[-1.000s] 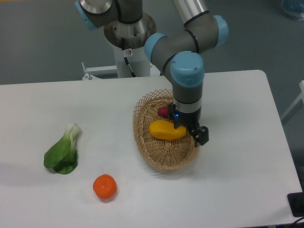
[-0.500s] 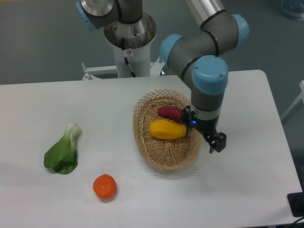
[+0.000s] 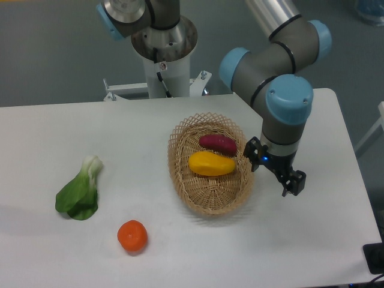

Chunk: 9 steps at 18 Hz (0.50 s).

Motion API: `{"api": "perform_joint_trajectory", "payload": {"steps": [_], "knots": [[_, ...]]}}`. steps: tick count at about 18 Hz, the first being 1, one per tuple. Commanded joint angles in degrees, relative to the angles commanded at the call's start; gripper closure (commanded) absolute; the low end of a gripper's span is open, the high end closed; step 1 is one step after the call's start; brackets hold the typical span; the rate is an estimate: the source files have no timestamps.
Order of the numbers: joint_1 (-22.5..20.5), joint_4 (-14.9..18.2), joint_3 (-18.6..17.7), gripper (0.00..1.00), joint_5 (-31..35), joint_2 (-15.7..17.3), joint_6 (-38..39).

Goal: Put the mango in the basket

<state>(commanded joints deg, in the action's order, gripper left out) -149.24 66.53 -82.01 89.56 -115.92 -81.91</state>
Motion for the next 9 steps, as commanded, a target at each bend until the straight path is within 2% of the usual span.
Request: {"api": "perform_joint_trajectory", "payload": {"steps": [9], "knots": [[-0.09,0.00,-0.08,0.00,0.09,-0.27,-0.09]]}}
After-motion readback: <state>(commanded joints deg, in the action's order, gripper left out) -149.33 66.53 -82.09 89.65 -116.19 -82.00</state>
